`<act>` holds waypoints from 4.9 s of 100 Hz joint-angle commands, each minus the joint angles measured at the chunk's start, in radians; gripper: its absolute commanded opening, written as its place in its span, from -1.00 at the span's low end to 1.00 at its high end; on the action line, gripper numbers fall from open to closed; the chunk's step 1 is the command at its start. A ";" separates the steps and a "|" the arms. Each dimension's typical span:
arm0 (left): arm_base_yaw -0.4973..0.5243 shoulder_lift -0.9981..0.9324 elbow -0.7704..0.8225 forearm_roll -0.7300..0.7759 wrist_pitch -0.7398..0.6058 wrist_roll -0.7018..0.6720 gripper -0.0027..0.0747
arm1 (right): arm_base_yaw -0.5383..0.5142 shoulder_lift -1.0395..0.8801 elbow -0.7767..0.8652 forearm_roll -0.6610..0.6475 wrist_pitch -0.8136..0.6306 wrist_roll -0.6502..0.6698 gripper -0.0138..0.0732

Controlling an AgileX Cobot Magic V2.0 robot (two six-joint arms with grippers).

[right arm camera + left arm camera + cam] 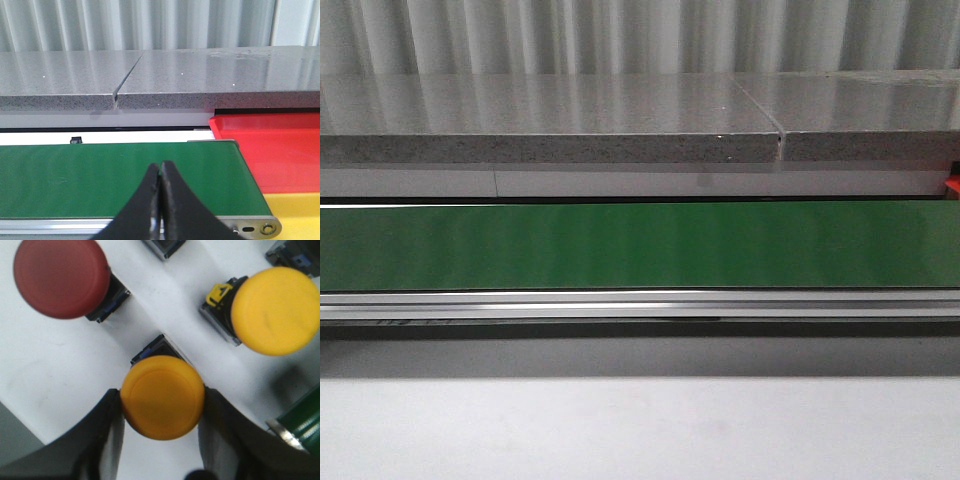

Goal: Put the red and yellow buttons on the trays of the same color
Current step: 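Grasp the yellow button with the left gripper and lift it over the conveyor, then lower the yellow button onto the green conveyor and open the left gripper, then move the left gripper to the red push button and grasp it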

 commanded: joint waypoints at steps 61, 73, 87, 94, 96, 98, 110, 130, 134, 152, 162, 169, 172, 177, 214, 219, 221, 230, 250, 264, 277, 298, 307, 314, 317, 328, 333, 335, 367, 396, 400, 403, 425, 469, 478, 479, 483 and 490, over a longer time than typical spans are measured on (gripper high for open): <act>-0.169 -0.261 -0.308 -0.025 0.231 0.241 -0.99 | -0.001 -0.009 -0.017 -0.010 -0.078 -0.001 -0.84; -0.249 -0.171 -0.389 -0.025 0.270 0.253 -0.99 | -0.001 -0.009 -0.017 -0.010 -0.078 -0.001 -0.84; -0.329 -0.072 -0.455 -0.025 0.300 0.258 -0.98 | -0.001 -0.009 -0.017 -0.010 -0.078 -0.001 -0.84; -0.357 -0.033 -0.479 -0.019 0.318 0.263 -0.98 | -0.001 -0.009 -0.017 -0.010 -0.078 -0.001 -0.84; -0.364 -0.022 -0.483 -0.017 0.325 0.262 -0.99 | -0.001 -0.009 -0.017 -0.010 -0.078 -0.001 -0.84; -0.369 -0.012 -0.489 -0.015 0.327 0.265 -0.99 | -0.001 -0.009 -0.017 -0.010 -0.078 -0.001 -0.84; -0.390 0.024 -0.494 -0.013 0.340 0.288 -0.98 | -0.001 -0.009 -0.017 -0.010 -0.078 -0.001 -0.84; -0.393 0.070 -0.494 -0.016 0.370 0.303 -0.98 | -0.001 -0.009 -0.017 -0.010 -0.078 -0.001 -0.84; -0.393 0.076 -0.494 -0.018 0.375 0.308 -0.95 | -0.001 -0.009 -0.017 -0.010 -0.078 -0.001 -0.84; -0.398 0.079 -0.494 -0.020 0.381 0.340 -0.32 | -0.001 -0.009 -0.017 -0.010 -0.078 -0.001 -0.84; -0.405 0.079 -0.494 -0.020 0.381 0.344 0.29 | -0.001 -0.009 -0.017 -0.010 -0.078 -0.001 -0.84; -0.409 0.079 -0.494 -0.020 0.386 0.356 0.52 | -0.001 -0.009 -0.017 -0.010 -0.078 -0.001 -0.84; -0.411 0.079 -0.494 -0.024 0.386 0.366 0.54 | -0.001 -0.009 -0.017 -0.010 -0.078 -0.001 -0.84; -0.417 0.079 -0.497 -0.025 0.390 0.372 0.53 | -0.001 -0.009 -0.017 -0.010 -0.078 -0.001 -0.84; -0.520 0.079 -0.736 -0.025 0.472 0.391 0.53 | -0.001 -0.009 -0.017 -0.010 -0.078 -0.001 -0.84; -0.521 0.074 -0.758 -0.025 0.482 0.391 0.53 | -0.001 -0.009 -0.017 -0.010 -0.078 -0.001 -0.84; -0.521 0.068 -0.762 -0.025 0.484 0.391 0.53 | -0.001 -0.009 -0.017 -0.010 -0.078 -0.001 -0.84; -0.514 0.044 -0.759 -0.006 0.487 0.391 0.53 | -0.001 -0.009 -0.017 -0.010 -0.078 -0.001 -0.84; -0.438 -0.030 -0.699 0.009 0.487 0.391 0.53 | -0.001 -0.009 -0.017 -0.010 -0.078 -0.001 -0.84; -0.353 -0.106 -0.579 0.009 0.459 0.391 0.53 | -0.001 -0.009 -0.017 -0.010 -0.078 -0.001 -0.84; -0.237 -0.187 -0.427 0.009 0.415 0.381 0.53 | -0.001 -0.009 -0.017 -0.010 -0.078 -0.001 -0.84; -0.076 -0.291 -0.232 0.009 0.322 0.317 0.53 | -0.001 -0.009 -0.017 -0.010 -0.078 -0.001 -0.84; -0.049 -0.306 -0.200 0.018 0.311 0.300 0.53 | -0.001 -0.009 -0.017 -0.010 -0.078 -0.001 -0.84; -0.047 -0.307 -0.197 0.047 0.314 0.300 0.53 | -0.001 -0.009 -0.017 -0.010 -0.078 -0.001 -0.84; -0.047 -0.307 -0.197 0.054 0.314 0.300 0.53 | -0.001 -0.009 -0.017 -0.010 -0.078 -0.001 -0.84; -0.047 -0.307 -0.197 0.060 0.300 0.300 0.53 | -0.001 -0.009 -0.017 -0.010 -0.078 -0.001 -0.84; -0.047 -0.307 -0.197 0.060 0.292 0.300 0.53 | -0.001 -0.009 -0.017 -0.010 -0.078 -0.001 -0.84; -0.047 -0.305 -0.197 0.060 0.288 0.300 0.53 | -0.001 -0.009 -0.017 -0.010 -0.078 -0.001 -0.84; -0.032 -0.209 -0.197 0.020 0.302 0.308 0.53 | -0.001 -0.009 -0.017 -0.010 -0.078 -0.001 -0.84; 0.073 -0.099 -0.204 -0.011 0.280 0.313 0.53 | -0.001 -0.009 -0.017 -0.010 -0.078 -0.001 -0.84; 0.095 -0.097 -0.210 -0.020 0.273 0.315 0.53 | -0.001 -0.009 -0.017 -0.010 -0.078 -0.001 -0.84; 0.109 -0.097 -0.212 -0.028 0.264 0.320 0.53 | -0.001 -0.009 -0.017 -0.010 -0.078 -0.001 -0.84; 0.194 -0.056 -0.226 -0.118 0.248 0.383 0.53 | -0.001 -0.009 -0.017 -0.010 -0.078 -0.001 -0.84; 0.224 0.100 -0.336 -0.123 0.211 0.383 0.53 | -0.001 -0.009 -0.017 -0.010 -0.078 -0.001 -0.84; 0.224 0.131 -0.350 -0.121 0.222 0.383 0.53 | -0.001 -0.009 -0.017 -0.010 -0.078 -0.001 -0.84; 0.224 0.133 -0.351 -0.121 0.225 0.383 0.53 | -0.001 -0.009 -0.017 -0.010 -0.078 -0.001 -0.84; 0.224 0.148 -0.351 -0.119 0.229 0.383 0.53 | -0.001 -0.009 -0.017 -0.010 -0.078 -0.001 -0.84; 0.224 0.167 -0.351 -0.110 0.236 0.383 0.53 | -0.001 -0.009 -0.017 -0.010 -0.078 -0.001 -0.84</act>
